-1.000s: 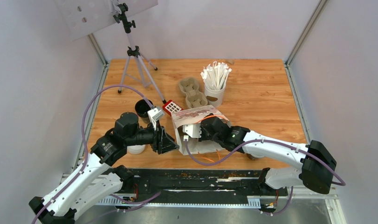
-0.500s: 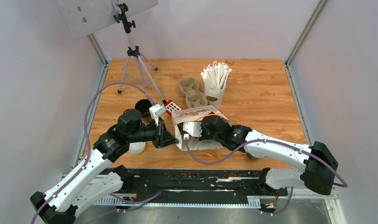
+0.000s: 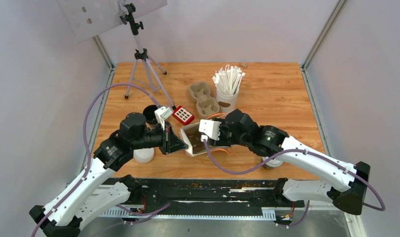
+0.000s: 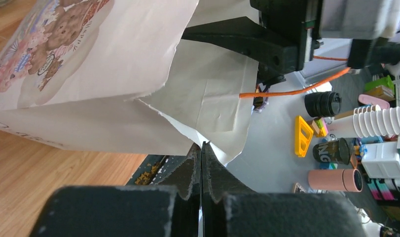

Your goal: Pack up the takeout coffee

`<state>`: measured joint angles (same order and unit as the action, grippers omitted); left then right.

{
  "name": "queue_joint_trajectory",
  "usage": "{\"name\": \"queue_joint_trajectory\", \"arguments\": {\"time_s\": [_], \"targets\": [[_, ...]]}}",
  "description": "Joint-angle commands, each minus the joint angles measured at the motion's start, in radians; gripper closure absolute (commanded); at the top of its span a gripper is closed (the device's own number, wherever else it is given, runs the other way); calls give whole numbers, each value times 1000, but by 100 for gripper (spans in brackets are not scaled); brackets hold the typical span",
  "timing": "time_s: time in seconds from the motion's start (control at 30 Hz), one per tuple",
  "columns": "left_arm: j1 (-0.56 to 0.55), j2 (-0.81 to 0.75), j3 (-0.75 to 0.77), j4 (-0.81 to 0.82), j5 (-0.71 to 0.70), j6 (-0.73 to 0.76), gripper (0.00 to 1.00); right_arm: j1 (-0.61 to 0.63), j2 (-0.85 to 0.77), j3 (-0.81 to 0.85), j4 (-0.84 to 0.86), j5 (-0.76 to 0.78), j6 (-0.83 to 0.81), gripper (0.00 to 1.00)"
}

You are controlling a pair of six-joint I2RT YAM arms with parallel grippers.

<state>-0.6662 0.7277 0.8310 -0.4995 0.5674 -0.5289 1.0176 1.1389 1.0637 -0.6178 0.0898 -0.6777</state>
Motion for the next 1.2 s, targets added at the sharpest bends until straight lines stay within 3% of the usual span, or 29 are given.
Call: {"name": "queue_joint_trajectory", "arguments": {"time_s": [0.0, 0.17, 0.37, 0.57, 0.83, 1.0, 1.17], "targets": [[-1, 3, 85, -42, -15, -30, 100, -4, -33, 111, -98, -125, 55, 53], [0, 12, 120, -124, -41, -21, 100, -4, -36, 175, -125, -162, 98, 50], [0, 19, 111, -155, -61, -45, 100, -6, -11, 256, -81, -124, 200, 39], [0, 27, 130, -205, -104, -37, 100, -7, 43, 328, -74, -147, 284, 37], [0, 36, 157, -260, -168, -11, 100, -11, 75, 444, -21, -57, 425, 30], [0, 71, 237, -335, -211, -1, 100, -11, 92, 518, -29, -4, 503, 27], [0, 113, 331, -413, -251, 31, 99, -11, 80, 558, -12, -73, 573, 27]]}}
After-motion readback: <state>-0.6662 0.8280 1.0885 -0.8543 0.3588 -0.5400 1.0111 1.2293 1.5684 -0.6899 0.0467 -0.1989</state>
